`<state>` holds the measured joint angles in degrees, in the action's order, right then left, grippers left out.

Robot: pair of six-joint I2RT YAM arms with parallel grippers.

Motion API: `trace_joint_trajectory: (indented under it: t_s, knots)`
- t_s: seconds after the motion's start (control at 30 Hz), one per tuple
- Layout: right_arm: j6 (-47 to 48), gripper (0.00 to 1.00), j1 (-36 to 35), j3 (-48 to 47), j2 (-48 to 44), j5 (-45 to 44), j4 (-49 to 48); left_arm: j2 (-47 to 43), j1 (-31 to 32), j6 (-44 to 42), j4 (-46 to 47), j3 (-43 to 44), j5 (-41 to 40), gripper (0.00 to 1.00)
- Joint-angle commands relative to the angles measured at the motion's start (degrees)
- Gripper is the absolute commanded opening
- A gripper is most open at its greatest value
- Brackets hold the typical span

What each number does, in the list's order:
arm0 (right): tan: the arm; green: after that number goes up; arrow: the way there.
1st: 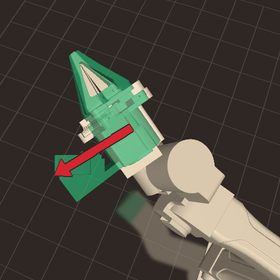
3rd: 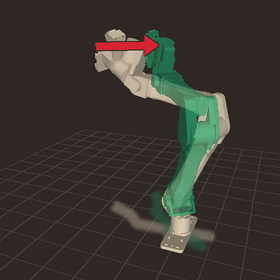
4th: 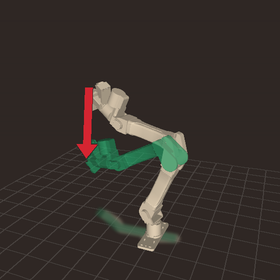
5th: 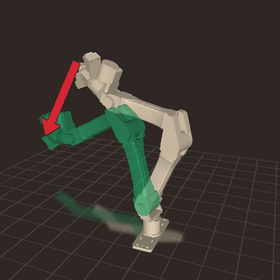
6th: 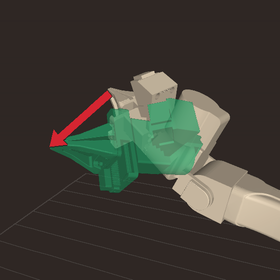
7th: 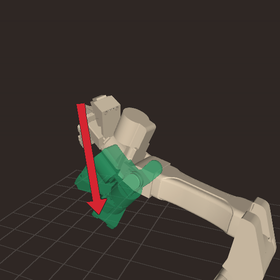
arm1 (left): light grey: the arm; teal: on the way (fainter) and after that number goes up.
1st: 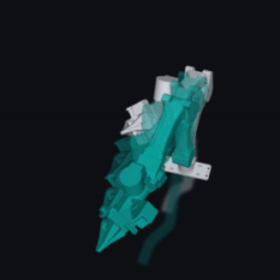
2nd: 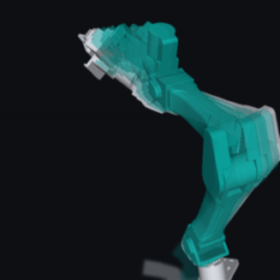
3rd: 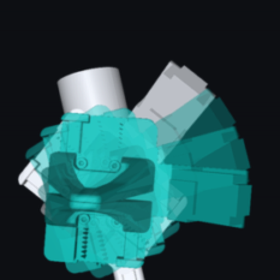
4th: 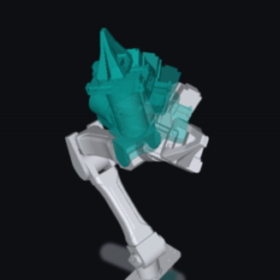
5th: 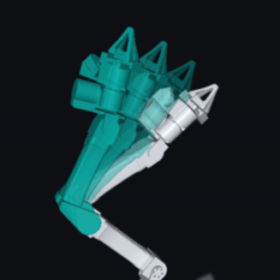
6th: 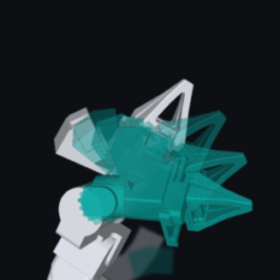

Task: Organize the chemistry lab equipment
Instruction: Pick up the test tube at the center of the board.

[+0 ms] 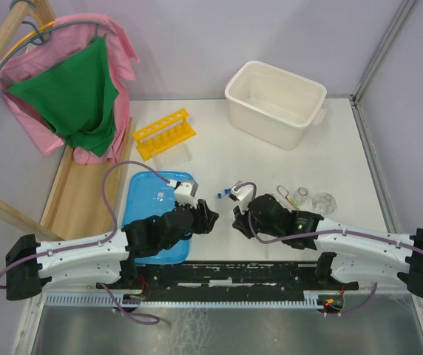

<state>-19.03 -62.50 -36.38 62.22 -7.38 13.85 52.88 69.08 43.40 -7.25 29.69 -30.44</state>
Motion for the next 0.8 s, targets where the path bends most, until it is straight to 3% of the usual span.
trace_joint_trajectory:
  t_s: [0.0,0.4,0.77]
  knots:
    - [2.22,0.13,-3.01,1.75,-2.91,-2.57,-8.68,-1.8,-0.3,1.82,10.09,2.55,4.97,0.56]
    - [3.95,0.13,-9.24,0.61,-2.07,-11.69,-10.25,-0.09,-0.26,4.07,11.26,4.12,5.36,0.54]
    - [4.22,0.13,-11.63,1.6,-4.01,-18.58,-11.07,3.13,-0.26,4.9,12.87,3.58,8.17,0.45]
